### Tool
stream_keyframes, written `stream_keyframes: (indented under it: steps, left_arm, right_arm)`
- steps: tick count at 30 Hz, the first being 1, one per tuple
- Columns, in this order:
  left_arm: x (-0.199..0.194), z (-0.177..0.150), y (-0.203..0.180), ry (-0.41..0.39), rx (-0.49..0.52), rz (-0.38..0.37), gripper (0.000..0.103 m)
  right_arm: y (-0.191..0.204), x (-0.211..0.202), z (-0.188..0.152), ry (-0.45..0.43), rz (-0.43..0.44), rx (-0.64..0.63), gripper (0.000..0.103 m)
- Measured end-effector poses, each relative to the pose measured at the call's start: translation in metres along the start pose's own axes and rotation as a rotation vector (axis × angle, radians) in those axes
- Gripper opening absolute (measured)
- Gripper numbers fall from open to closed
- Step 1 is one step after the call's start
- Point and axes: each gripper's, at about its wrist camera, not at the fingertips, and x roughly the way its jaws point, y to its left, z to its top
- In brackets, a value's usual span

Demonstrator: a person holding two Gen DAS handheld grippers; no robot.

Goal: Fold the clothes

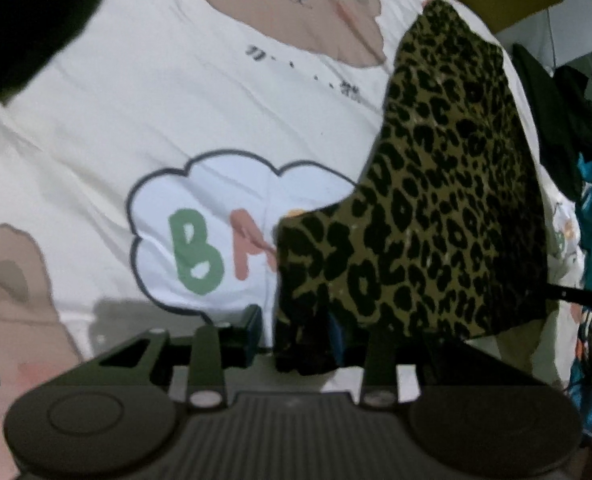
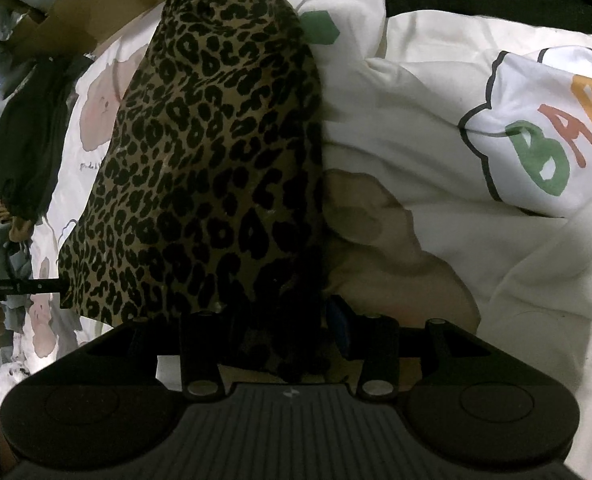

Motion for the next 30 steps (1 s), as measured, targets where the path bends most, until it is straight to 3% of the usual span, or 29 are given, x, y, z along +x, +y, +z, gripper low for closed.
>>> stream_keyframes:
  steps: [5,13,18,25,30]
  left_arm:
    - [0.012,0.01,0.003,0.046,0.01,-0.035,0.037]
    - [0.014,0.014,0.009,0.055,-0.022,-0.116,0.037]
    - [0.012,0.016,0.016,0.043,-0.081,-0.143,0.03]
    - [0.015,0.02,0.015,0.045,-0.08,-0.148,0.03]
    - [0.016,0.017,0.016,0.059,-0.066,-0.153,0.03]
  right_arm:
    - [-0.004,0.003,0.002,-0.004,0.008,0.015,0.05]
    - [-0.015,0.008,0.007,-0.002,0.053,0.061,0.05]
    - [-0.017,0.004,0.011,0.009,0.116,0.074,0.04]
    - [-0.021,0.005,0.019,0.002,0.06,0.063,0.044]
    - [-0.025,0.009,0.017,0.01,0.081,0.074,0.049]
